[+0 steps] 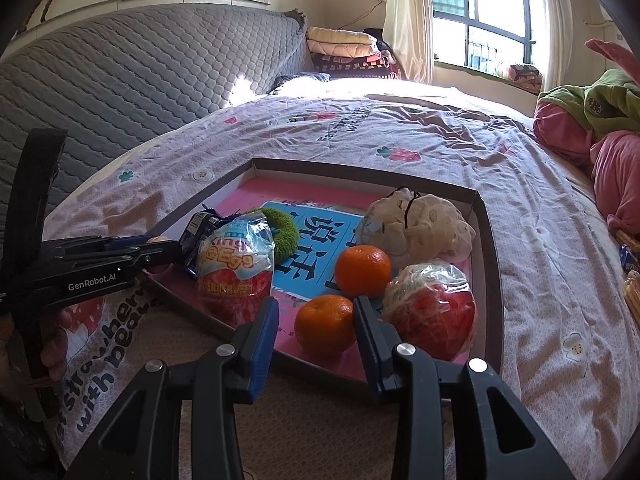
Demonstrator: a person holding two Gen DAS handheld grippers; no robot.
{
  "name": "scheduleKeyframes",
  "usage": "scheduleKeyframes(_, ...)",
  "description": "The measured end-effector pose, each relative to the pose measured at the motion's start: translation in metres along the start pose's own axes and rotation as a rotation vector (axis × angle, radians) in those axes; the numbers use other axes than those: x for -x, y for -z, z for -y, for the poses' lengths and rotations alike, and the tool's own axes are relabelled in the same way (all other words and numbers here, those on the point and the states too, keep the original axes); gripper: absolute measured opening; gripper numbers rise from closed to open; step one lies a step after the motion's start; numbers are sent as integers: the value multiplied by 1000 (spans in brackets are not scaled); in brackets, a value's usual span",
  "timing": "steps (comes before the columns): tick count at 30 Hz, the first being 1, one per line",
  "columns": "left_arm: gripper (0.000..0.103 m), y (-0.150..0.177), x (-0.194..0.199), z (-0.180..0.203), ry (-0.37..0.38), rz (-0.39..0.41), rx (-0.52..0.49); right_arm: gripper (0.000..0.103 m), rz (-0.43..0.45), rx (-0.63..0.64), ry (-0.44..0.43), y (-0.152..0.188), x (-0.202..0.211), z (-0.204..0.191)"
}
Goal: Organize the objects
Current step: 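Lower walnut beside blue packet while right tool lowers orange beside other orange, then open left tool releasing walnut while right tool opens releasing orange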
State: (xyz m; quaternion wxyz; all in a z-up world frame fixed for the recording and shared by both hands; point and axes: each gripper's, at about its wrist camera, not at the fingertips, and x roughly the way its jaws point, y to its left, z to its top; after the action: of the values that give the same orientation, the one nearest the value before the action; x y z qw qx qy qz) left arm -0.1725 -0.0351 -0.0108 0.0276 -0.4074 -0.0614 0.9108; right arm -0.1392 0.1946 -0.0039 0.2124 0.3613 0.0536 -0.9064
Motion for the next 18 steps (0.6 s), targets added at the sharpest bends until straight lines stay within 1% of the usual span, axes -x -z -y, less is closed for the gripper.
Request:
scheduleKeyframes(3,34,0,1,1,13,-3,10,39,-1,-3,0,0,-1,0)
scheduleKeyframes(7,34,0,3,2,9,-6,7,39,0,-4,-1,0,0,1)
scheduleKeyframes(13,34,-1,8,2,6,-1,10,43,11,-11,-4,-1,3,1)
scheduleKeyframes(18,34,-1,10,2,6,1,11,44,17,-12,-5,-1,6,2)
